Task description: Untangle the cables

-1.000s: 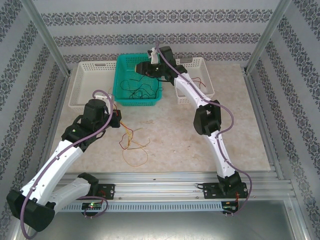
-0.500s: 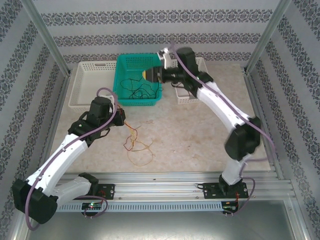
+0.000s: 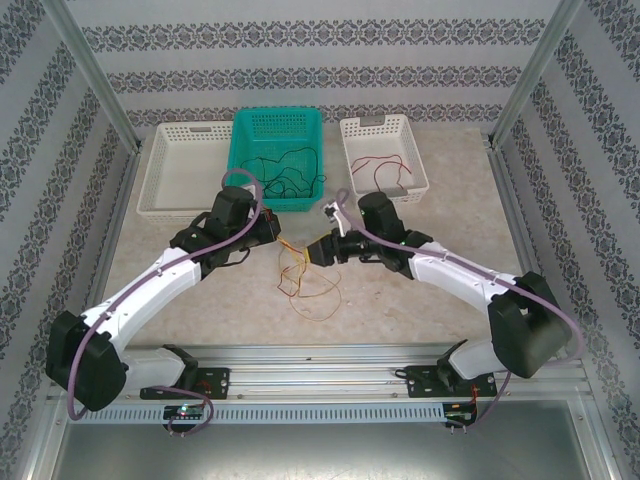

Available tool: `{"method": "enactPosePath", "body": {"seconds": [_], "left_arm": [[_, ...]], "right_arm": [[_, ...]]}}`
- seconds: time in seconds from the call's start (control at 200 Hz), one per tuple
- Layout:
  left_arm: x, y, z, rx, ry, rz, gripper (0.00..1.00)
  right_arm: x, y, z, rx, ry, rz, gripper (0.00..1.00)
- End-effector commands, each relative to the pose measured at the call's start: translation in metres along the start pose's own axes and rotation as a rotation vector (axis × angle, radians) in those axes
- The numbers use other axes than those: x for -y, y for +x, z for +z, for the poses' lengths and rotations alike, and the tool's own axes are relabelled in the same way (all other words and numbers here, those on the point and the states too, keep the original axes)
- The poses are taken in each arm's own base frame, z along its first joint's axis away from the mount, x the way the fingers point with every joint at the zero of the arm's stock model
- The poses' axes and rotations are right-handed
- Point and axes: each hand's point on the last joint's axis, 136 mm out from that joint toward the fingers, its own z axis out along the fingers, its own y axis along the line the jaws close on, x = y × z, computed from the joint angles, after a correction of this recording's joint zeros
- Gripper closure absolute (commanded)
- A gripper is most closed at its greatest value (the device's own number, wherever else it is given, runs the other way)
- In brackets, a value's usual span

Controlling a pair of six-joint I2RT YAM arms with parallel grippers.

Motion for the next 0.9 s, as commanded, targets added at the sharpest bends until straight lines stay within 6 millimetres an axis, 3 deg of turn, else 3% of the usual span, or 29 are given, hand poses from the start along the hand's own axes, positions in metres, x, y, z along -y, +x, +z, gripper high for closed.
{"method": "enactPosePath", "body": {"seconds": [0.0,0.185,0.345,0.435,0.894], "left_arm": [[0.025,-0.015,-0.003,0.051,0.075,-0.025,1.0],[0.023,-0.012,0.0,0.042,0.067,-0.027,1.0],[0.018,-0.008,0.002,0.039,0.057,-0.033,1.0],[0.016,-0.009,0.001,0.042,0.042,-0.024,1.0],[0.012,-0.011,0.002,0.044,0.007,-0.02,1.0]], "right_arm": [[-0.015,-0.013,0.008,0.072,-0.022,-0.12,0.46],[-0.013,-0.011,0.014,0.075,-0.022,-0.116,0.54],[-0.011,-0.011,0.012,0.084,-0.006,-0.111,0.88],[-0.01,-0.009,0.009,0.089,0.006,-0.113,1.0],[-0.012,0.003,0.008,0.078,0.001,-0.1,1.0]]}}
